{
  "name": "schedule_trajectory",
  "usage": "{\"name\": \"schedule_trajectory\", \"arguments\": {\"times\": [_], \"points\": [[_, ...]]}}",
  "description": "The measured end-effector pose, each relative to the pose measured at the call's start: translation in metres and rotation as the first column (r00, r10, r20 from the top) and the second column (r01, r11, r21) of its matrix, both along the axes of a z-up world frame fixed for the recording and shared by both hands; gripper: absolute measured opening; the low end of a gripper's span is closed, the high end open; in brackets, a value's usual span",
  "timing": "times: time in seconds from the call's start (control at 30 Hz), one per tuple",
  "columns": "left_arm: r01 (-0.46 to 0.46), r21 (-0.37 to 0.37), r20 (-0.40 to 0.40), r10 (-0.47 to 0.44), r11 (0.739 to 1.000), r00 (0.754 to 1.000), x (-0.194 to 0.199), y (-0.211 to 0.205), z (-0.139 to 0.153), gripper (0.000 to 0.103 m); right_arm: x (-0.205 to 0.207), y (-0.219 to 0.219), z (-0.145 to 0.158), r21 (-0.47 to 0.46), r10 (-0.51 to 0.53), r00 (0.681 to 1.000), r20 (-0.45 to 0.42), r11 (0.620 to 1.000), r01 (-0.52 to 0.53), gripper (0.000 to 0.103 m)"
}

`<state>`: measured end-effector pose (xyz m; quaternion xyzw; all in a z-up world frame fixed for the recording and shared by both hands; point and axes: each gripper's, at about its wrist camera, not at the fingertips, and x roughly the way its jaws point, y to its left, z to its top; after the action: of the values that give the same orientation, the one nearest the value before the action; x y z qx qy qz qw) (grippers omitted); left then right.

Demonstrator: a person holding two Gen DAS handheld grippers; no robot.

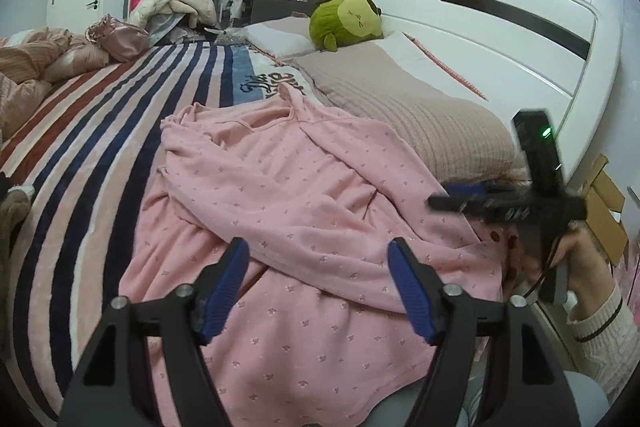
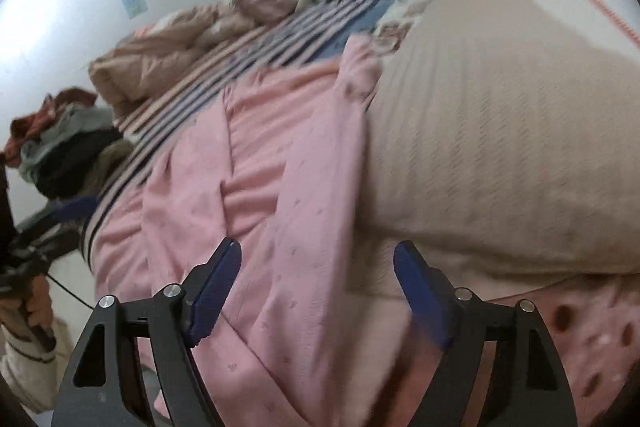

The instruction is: Fold small clothes

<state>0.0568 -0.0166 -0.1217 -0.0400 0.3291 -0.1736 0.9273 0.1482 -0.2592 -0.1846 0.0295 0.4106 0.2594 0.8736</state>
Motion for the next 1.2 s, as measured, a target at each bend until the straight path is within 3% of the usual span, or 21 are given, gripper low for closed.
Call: {"name": "schedule_trajectory", "arguments": {"times": [0.07,0.13,0.17,0.23,0.33,0.6,0.73,0.9,1.07,1.1,1.17,1.2], "points": [[-0.018,0.007,0.011,0.018,1.000,1.000,-0.001,0.003,0.000,0.071,0.001,0.012,-0.012,0.013,0.046,0.998,-0.042,0.999,-0.046,0.060],[-0.052,0.024,0.025,0.051,0.998,0.998,-0.002,0.009,0.001,0.073,-0.001,0.030,-0.023,-0.042,0.058,0.997,-0.052,0.997,-0.061,0.007],[-0.065,0.030,0.030,0.064,0.997,0.997,-0.003,0.012,0.001,0.076,-0.002,0.033,-0.024,-0.087,0.045,0.998,-0.038,0.995,-0.048,0.006],[-0.095,0.052,0.054,0.093,0.994,0.994,-0.005,0.019,0.003,0.083,-0.005,0.032,-0.019,-0.088,0.030,1.000,-0.008,0.996,-0.031,0.005],[-0.144,0.091,0.109,0.134,0.985,0.985,-0.007,0.030,0.006,0.095,-0.002,0.017,-0.002,-0.148,-0.057,0.996,0.070,0.987,0.067,0.003],[-0.262,0.150,0.242,0.221,0.953,0.945,-0.001,0.059,0.002,0.096,0.026,-0.013,0.031,-0.199,-0.165,0.980,0.112,0.962,0.185,0.002],[-0.238,0.166,0.249,0.193,0.957,0.949,0.000,0.070,-0.002,0.100,0.027,-0.010,0.035,-0.282,-0.170,0.974,0.150,0.937,0.207,0.001],[-0.226,0.178,0.279,0.171,0.958,0.945,-0.009,0.081,0.000,0.102,0.020,-0.025,0.062,-0.289,-0.233,0.945,0.229,0.911,0.295,0.002],[-0.206,0.144,0.254,0.165,0.968,0.953,-0.007,0.085,0.001,0.102,0.053,-0.042,0.095,-0.324,-0.272,0.934,0.232,0.884,0.338,0.002],[-0.202,0.148,0.250,0.161,0.968,0.955,-0.007,0.084,0.001,0.102,0.064,-0.047,0.099,-0.329,-0.282,0.934,0.220,0.880,0.343,0.004],[-0.198,0.153,0.244,0.157,0.968,0.957,-0.005,0.082,-0.001,0.102,0.087,-0.055,0.100,-0.376,-0.303,0.935,0.186,0.857,0.353,0.023],[-0.196,0.154,0.239,0.156,0.968,0.958,-0.003,0.082,-0.002,0.102,0.097,-0.057,0.098,-0.419,-0.319,0.932,0.173,0.833,0.363,0.039]]}}
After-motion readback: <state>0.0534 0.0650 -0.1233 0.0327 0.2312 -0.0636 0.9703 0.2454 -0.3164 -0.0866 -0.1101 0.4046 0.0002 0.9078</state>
